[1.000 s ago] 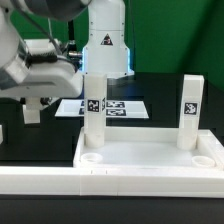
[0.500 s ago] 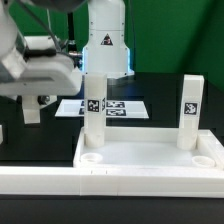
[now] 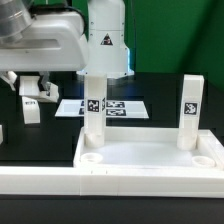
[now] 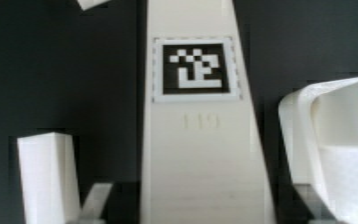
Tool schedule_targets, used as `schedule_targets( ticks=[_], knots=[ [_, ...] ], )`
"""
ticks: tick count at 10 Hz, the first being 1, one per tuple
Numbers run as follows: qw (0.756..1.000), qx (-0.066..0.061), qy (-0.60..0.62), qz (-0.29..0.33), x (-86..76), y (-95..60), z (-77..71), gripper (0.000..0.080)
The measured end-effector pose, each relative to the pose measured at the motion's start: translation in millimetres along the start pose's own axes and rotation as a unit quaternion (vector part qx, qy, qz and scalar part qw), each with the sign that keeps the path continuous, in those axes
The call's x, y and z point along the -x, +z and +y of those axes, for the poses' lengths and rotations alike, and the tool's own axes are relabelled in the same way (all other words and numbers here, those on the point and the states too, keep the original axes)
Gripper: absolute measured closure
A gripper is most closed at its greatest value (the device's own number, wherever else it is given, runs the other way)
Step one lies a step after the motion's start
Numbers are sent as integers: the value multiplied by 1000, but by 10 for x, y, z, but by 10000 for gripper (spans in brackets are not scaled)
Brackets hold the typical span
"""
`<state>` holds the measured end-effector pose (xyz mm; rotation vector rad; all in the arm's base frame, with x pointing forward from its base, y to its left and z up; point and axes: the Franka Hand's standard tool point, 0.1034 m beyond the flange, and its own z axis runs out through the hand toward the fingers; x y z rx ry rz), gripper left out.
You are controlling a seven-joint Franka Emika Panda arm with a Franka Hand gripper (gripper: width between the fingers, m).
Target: Assemble desk
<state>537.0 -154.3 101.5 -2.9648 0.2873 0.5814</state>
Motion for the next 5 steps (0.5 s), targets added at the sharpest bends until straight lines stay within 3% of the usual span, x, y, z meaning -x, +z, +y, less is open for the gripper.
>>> schedule_targets(
  ticks=[3, 5],
  knots=[
    [996, 15, 1, 89, -74, -61, 24, 509],
    [989, 20, -8, 146, -170, -300, -127, 509]
  ],
)
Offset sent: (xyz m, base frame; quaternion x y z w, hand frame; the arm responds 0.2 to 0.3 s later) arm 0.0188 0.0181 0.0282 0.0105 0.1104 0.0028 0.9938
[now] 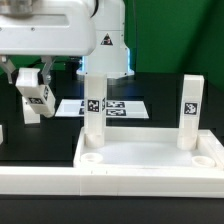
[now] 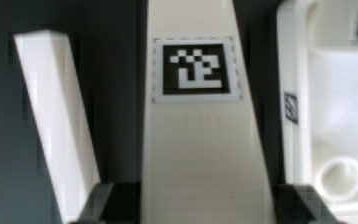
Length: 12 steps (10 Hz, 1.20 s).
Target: Assemble desk
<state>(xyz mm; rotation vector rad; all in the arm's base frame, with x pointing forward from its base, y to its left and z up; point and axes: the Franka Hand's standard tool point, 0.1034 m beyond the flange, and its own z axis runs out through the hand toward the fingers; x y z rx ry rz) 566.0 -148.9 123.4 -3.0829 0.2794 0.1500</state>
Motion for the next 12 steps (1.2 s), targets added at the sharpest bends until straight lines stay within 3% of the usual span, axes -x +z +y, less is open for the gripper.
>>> schedule_targets(
  ticks=[2, 3, 5, 6, 7, 9, 10, 12],
  knots=[
    [998, 10, -13, 59, -140, -145, -163, 509],
    [993, 27, -20, 116, -274, -178, -210, 509],
    [985, 40, -22, 167, -233, -132, -141, 509],
    [976, 54, -27, 209, -291, -176, -112, 509],
    [968, 59, -29, 241, -334, -230, -207, 509],
    [970, 34, -11, 239, -444, -349, -573, 509],
    [969, 29, -9, 244, -481, -395, -699, 509],
    [970, 29, -10, 243, -477, -375, -720, 509]
  ],
)
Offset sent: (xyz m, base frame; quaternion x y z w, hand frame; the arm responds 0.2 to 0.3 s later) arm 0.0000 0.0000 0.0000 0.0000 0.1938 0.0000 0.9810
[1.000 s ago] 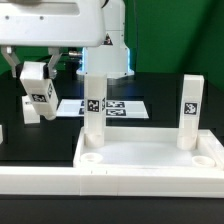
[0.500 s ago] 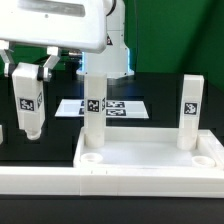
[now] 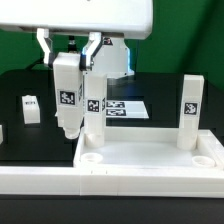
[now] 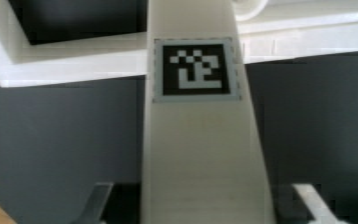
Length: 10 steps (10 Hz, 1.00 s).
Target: Assemble desk
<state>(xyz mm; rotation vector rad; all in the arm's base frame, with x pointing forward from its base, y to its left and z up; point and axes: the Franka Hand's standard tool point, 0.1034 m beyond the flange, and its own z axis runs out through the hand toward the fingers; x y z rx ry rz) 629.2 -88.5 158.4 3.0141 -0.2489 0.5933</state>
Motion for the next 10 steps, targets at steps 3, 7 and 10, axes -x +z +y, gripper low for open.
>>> schedule_targets(
  ticks=[3, 7, 10],
  knots=[
    [1000, -1, -2, -1, 5, 6, -39, 509],
    [999, -34, 25, 11, 5, -49, -946, 509],
    [999, -32, 15, 10, 8, -40, -912, 509]
  ],
)
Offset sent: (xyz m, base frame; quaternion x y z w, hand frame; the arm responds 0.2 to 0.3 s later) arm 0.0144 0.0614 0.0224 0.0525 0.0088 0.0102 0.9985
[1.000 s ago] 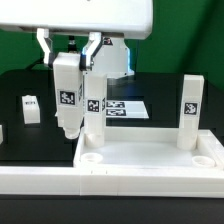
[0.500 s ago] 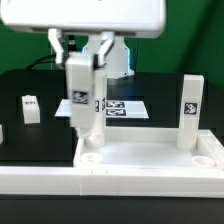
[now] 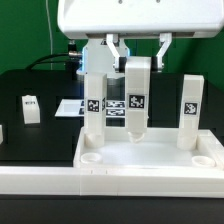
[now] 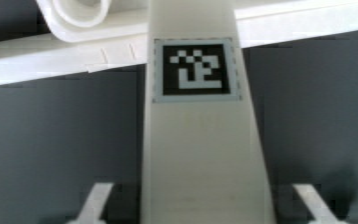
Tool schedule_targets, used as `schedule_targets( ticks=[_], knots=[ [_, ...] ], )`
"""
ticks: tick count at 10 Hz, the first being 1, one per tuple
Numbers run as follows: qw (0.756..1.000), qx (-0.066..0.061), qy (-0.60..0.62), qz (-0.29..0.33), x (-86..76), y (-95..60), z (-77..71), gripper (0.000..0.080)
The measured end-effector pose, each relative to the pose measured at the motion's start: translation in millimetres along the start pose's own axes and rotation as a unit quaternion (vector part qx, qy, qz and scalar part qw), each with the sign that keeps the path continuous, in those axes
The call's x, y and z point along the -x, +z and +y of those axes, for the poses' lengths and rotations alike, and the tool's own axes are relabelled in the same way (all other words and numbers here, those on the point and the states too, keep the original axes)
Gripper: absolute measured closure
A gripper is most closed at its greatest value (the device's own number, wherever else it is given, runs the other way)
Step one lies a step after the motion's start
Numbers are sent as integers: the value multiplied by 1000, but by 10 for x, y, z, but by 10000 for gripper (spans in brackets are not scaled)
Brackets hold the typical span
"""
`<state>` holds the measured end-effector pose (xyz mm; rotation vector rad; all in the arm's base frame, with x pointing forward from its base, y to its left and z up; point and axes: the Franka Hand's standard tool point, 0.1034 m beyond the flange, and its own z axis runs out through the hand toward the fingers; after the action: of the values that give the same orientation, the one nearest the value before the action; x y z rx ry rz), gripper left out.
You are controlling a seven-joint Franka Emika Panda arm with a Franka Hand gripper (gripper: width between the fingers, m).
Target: Assemble desk
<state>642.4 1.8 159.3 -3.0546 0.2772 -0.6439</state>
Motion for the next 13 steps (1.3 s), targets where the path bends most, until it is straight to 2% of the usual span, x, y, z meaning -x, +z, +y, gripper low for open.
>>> schedule_targets(
  ticks=[2, 5, 6, 9, 10, 12, 13],
  knots=[
    [1000, -1, 2, 2, 6, -1, -40, 509],
    [1000, -20, -11, 10, 126, -32, -612, 509],
    [1000, -22, -19, 7, 167, -20, -704, 509],
    [999, -21, -20, 18, 155, -6, -678, 509],
    [998, -21, -20, 49, 104, -25, -690, 509],
    [989, -30, -32, 139, 183, -64, -883, 509],
    [991, -33, -34, 125, 252, -25, -968, 509]
  ],
)
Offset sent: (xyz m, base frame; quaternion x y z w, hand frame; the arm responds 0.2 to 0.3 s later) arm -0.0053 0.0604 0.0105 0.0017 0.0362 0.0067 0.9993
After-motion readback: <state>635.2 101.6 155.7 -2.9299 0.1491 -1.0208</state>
